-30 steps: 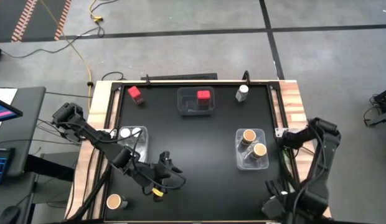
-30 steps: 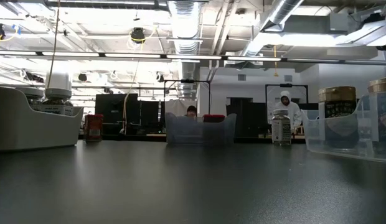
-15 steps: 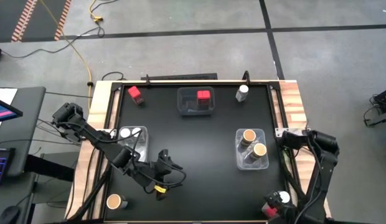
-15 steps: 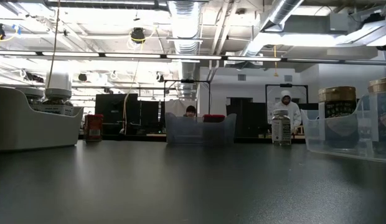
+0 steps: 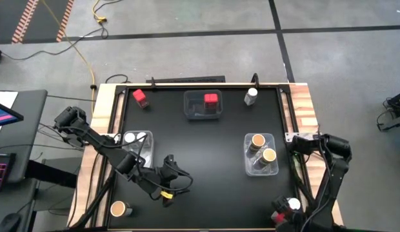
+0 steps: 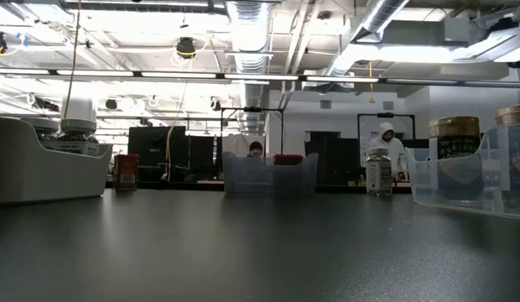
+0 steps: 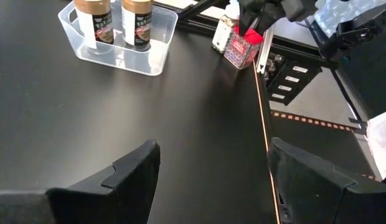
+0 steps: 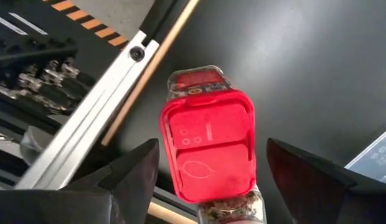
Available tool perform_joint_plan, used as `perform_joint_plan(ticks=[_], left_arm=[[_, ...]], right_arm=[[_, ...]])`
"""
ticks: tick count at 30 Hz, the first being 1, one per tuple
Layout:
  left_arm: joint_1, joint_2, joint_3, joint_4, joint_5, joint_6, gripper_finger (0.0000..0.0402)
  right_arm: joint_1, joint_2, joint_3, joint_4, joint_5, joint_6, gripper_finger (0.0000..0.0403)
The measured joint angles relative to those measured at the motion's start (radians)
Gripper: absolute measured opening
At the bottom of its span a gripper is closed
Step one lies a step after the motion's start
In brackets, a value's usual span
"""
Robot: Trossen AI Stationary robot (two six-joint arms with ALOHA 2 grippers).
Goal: Sort spices by type
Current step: Put the bottom red seasoning can into the black bin
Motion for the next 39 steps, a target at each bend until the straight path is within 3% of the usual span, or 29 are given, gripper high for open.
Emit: perform_joint_plan(ticks=[9, 26, 39], left_arm=[[0.000, 0.001, 0.000, -0.001, 0.000, 0.001, 0.0284], [0.000, 0.001, 0.000, -0.008, 0.000, 0.004, 0.0284], [0.000, 0.001, 0.000, -0.008, 0.000, 0.022, 0.0284]], right_arm=[[0.000, 0.000, -0.046, 0.077, -0.002, 0.000, 0.0321], [-0.011, -0.001, -0.046, 0.067, -0.010, 0.001, 0.0258], [-0.070, -0.001, 0.031, 0.022, -0.010, 0.002, 0.0251]])
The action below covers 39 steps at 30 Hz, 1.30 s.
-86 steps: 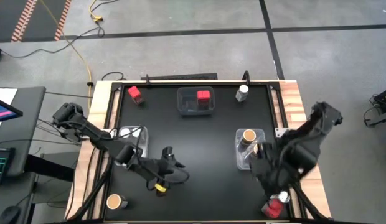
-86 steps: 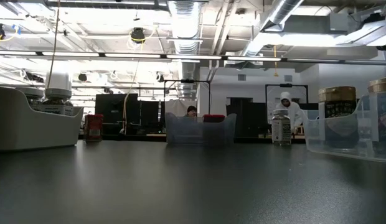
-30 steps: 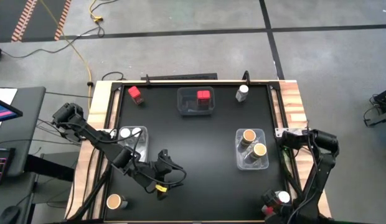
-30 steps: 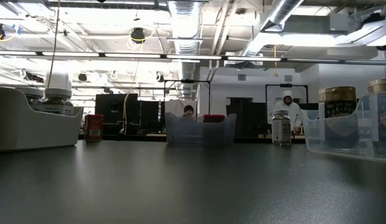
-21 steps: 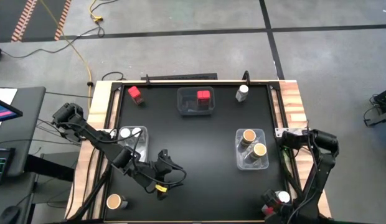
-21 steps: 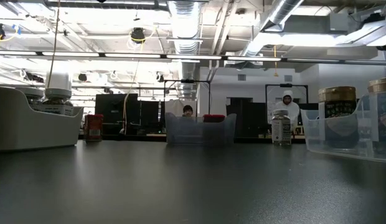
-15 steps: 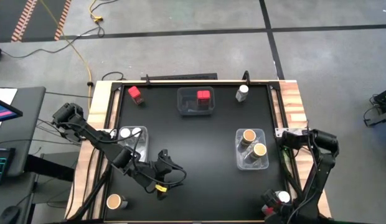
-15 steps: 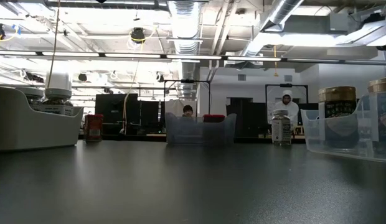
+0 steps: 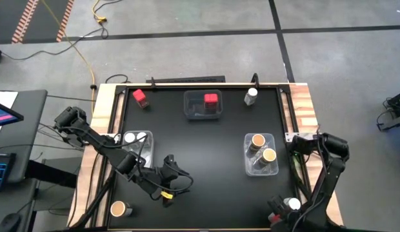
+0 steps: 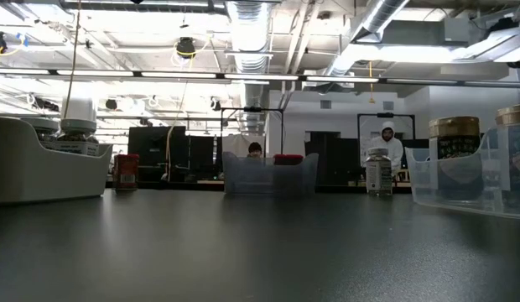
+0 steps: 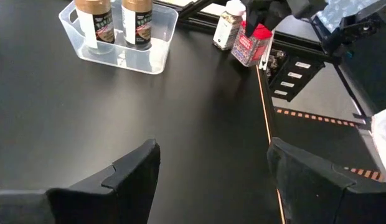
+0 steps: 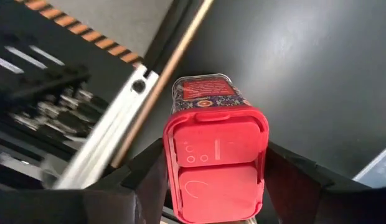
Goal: Sort spices by type
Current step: Put the bottom red seasoning can into the black bin
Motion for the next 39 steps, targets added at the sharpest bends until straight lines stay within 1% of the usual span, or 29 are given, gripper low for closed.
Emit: perform_joint_plan(ticks=[5, 9, 13, 19, 26, 33, 36, 39], left_arm=[[0.000, 0.000, 0.000, -0.001, 0.000, 0.027, 0.0284], [0.003, 0.000, 0.000, -0.001, 0.000, 0.028, 0.0284], [0.005, 0.000, 0.000, -0.001, 0.000, 0.048, 0.0284], [0.005, 0.000, 0.000, -0.001, 0.000, 0.053, 0.0284], [0.005, 0.000, 0.000, -0.001, 0.000, 0.054, 0.0284], [0.011, 0.000, 0.000, -0.001, 0.002, 0.035, 0.0284], [0.028, 0.000, 0.000, 0.003, 0.030, 0.013, 0.0284], [0.059, 0.000, 0.000, 0.006, 0.035, 0.034, 0.0284]], right_arm=[[-0.050, 0.000, 0.047, -0.040, 0.037, 0.000, 0.0250], [-0.099, 0.000, 0.097, -0.102, 0.046, 0.000, 0.0250], [-0.156, 0.000, 0.175, -0.150, 0.071, -0.002, 0.0250], [-0.252, 0.000, 0.315, -0.229, 0.157, -0.003, 0.0250], [-0.425, 0.000, 0.433, -0.292, 0.222, 0.000, 0.0250], [-0.621, 0.000, 0.489, -0.308, 0.223, -0.001, 0.0250], [-0.701, 0.000, 0.499, -0.327, 0.223, -0.006, 0.0250], [-0.769, 0.000, 0.505, -0.323, 0.222, -0.074, 0.0250]])
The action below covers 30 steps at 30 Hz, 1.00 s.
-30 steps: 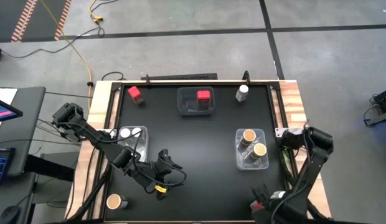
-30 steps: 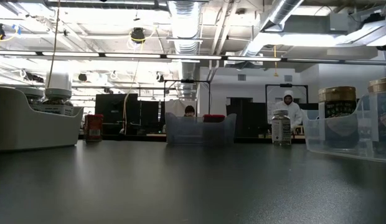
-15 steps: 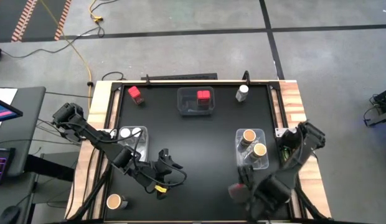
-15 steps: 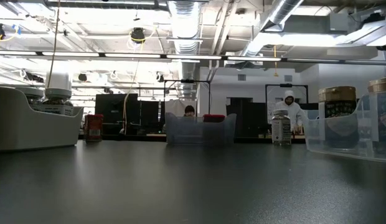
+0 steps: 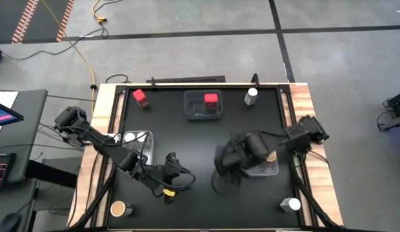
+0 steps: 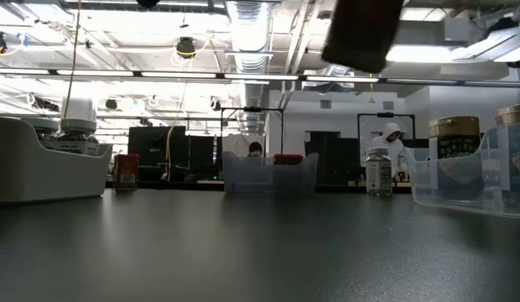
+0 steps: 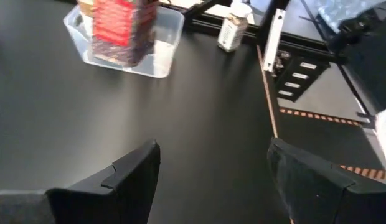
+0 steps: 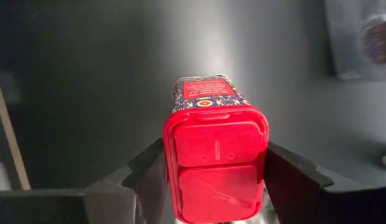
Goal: Sort spices by type
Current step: Put the bottom red seasoning can into the black bin
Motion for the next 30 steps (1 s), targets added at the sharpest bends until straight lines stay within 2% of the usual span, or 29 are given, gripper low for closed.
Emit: perform_joint_plan(ticks=[12, 15, 22, 26, 30], left_arm=[[0.169, -0.012, -0.032, 0.011, -0.004, 0.124, 0.0284], [0.210, -0.066, -0.129, 0.121, -0.015, 0.142, 0.0284], [0.297, -0.285, -0.462, 0.460, -0.018, 0.186, 0.0284], [0.328, -0.400, -0.551, 0.484, -0.016, 0.209, 0.0284], [0.352, -0.489, -0.572, 0.466, -0.016, 0.247, 0.0284]], right_arm=[[-0.278, 0.000, 0.000, -0.001, -0.004, -0.355, 0.0250], [-0.363, 0.000, 0.000, 0.007, -0.005, -0.445, 0.0250], [-0.542, 0.000, 0.000, 0.105, -0.032, -0.606, 0.0250], [-0.603, 0.011, 0.000, 0.168, -0.067, -0.675, 0.0250], [-0.635, 0.045, 0.000, 0.198, -0.070, -0.755, 0.0250]])
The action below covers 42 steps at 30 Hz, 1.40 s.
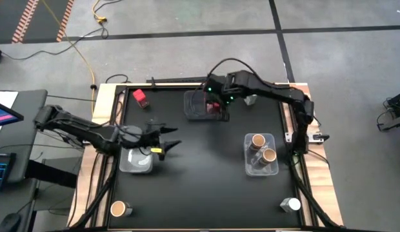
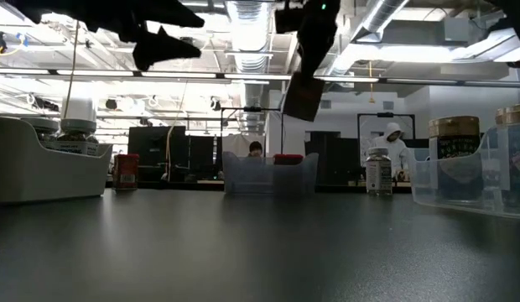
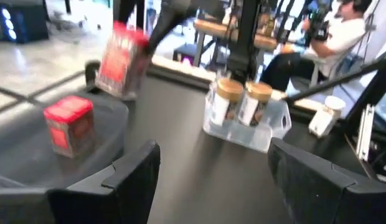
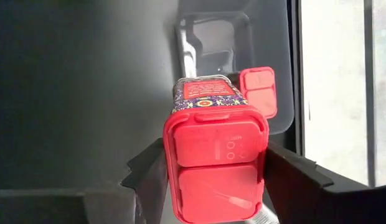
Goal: Sort spices by type
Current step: Put the bottom red seasoning can into the black bin
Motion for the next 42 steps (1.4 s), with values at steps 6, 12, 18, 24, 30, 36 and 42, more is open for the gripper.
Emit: perform_joint_plan(ticks=[6, 12, 18, 24, 30, 36, 42], left_arm=[[0.056, -0.099, -0.002, -0.092, 0.015, 0.042, 0.0284], [0.114, -0.164, -0.002, -0.205, 0.118, 0.041, 0.0284], [0.140, -0.182, -0.002, -0.272, 0.146, 0.031, 0.0284], [0.154, -0.181, -0.002, -0.291, 0.171, 0.026, 0.0284], [0.155, -0.181, -0.002, -0.294, 0.171, 0.023, 0.0284], [0.155, -0.181, -0.002, -0.293, 0.171, 0.012, 0.0284], [0.155, -0.181, -0.002, -0.292, 0.169, 0.012, 0.0284]], right_arm=[[-0.035, 0.097, 0.000, -0.002, -0.050, -0.037, 0.0250], [-0.049, 0.177, 0.069, -0.001, -0.051, -0.036, 0.0250], [-0.041, 0.217, 0.210, -0.001, -0.088, -0.036, 0.0250], [-0.080, 0.296, 0.328, -0.040, -0.139, -0.070, 0.0250], [-0.099, 0.331, 0.333, -0.094, -0.146, -0.070, 0.0250], [-0.115, 0.331, 0.333, -0.104, -0.151, -0.088, 0.0250], [-0.141, 0.330, 0.321, -0.119, -0.151, -0.088, 0.0250]])
